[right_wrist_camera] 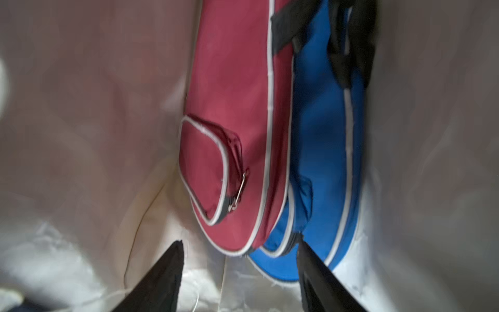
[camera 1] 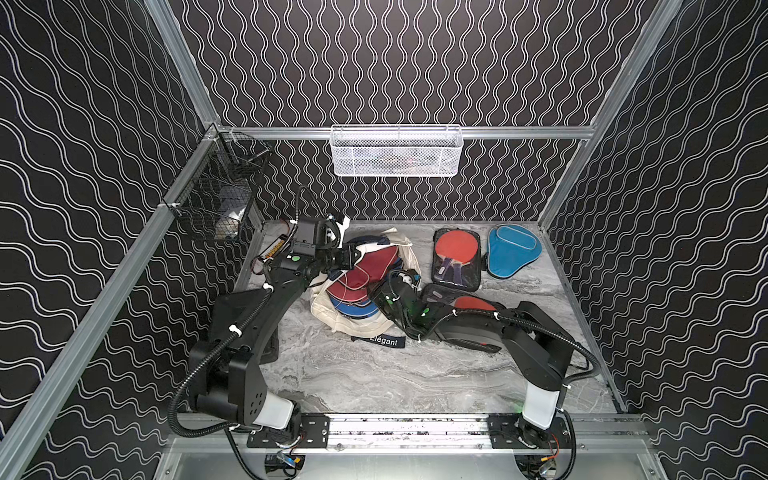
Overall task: Remove the ping pong set from the canvas bag
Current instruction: Pick up the ping pong set from the canvas bag.
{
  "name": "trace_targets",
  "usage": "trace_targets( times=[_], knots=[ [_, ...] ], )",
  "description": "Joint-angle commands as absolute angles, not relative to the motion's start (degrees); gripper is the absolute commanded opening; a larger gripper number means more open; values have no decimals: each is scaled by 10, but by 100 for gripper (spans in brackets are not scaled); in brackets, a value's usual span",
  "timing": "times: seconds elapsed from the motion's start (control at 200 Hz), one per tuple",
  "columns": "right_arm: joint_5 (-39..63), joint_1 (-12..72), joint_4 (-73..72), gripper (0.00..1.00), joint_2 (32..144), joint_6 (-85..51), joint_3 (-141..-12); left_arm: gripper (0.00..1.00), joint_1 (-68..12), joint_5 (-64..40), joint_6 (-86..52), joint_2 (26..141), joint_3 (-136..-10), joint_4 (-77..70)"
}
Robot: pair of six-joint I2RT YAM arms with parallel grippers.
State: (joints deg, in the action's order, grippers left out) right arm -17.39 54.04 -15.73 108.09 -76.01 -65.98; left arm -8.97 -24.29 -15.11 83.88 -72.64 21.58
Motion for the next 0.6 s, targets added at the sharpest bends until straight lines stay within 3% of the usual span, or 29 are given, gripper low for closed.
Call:
trace_targets(
  times=[0.0, 0.595],
  knots=[
    [-212, 534, -148, 65, 1091, -752, -667, 0, -88, -249, -157, 832, -723, 193],
    [-204, 512, -206, 69, 1182, -682, -718, 0, -87, -260, -167, 827, -717, 180]
  ],
)
